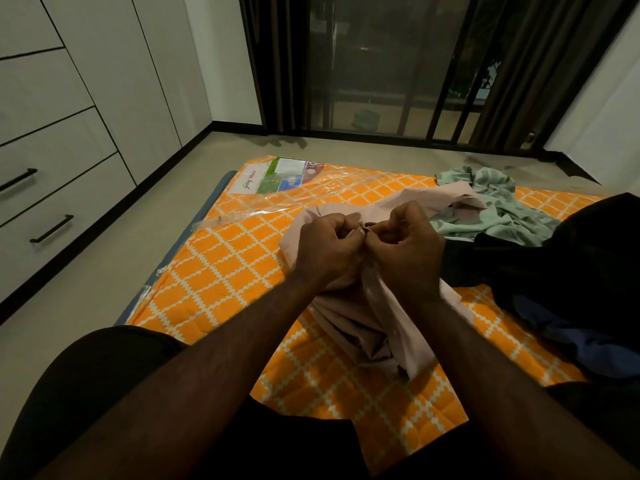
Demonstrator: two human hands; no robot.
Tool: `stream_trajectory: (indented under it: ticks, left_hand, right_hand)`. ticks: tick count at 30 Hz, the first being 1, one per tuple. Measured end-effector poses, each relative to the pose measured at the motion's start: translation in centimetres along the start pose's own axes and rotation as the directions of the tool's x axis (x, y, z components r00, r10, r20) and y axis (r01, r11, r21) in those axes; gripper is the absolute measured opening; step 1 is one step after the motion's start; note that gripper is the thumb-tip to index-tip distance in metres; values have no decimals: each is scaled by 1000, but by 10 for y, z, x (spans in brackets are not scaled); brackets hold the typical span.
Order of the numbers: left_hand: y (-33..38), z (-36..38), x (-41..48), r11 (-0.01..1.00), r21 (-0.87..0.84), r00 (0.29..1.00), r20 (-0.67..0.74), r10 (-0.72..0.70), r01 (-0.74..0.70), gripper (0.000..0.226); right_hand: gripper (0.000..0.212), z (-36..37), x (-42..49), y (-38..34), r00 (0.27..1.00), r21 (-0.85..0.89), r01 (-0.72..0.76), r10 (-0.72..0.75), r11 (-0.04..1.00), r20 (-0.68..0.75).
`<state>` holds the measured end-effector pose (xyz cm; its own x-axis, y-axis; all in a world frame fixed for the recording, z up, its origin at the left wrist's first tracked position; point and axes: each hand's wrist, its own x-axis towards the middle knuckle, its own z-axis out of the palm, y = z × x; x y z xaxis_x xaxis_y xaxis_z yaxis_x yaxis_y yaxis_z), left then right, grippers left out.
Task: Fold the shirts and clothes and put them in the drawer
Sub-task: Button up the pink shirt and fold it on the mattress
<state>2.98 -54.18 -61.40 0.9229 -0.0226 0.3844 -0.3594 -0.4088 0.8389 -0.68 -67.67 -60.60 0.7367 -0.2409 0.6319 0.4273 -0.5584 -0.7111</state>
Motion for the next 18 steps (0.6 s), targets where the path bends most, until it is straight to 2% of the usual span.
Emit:
stream_trajectory:
  ticks: [6,11,13,15,18]
  left_hand:
    - [-4,0,-3,1000,-1,999,-29,15,-15,17]
    - [-13,-1,-4,989,-63,991,-22,-132,131,22]
    - [-19,-2,-5,956,-173,971,26,-238,239,18]
    - [-23,-6,-5,883,-316,938,102,-332,347,16]
    - [-24,-11,-3,838,-392,925,168,-340,379,16]
  right_hand:
    - [16,3,-6,3,979,-184,196,-183,963,85]
    - [10,6,-11,12,935,-207,337,-301,918,188]
    - [8,9,-16,16,952,-155,264,-231,952,202]
    - [15,13,-21,16,987,-21,36,-32,999,159]
    - [25,19,-21,15,954,226,-288,260,931,147]
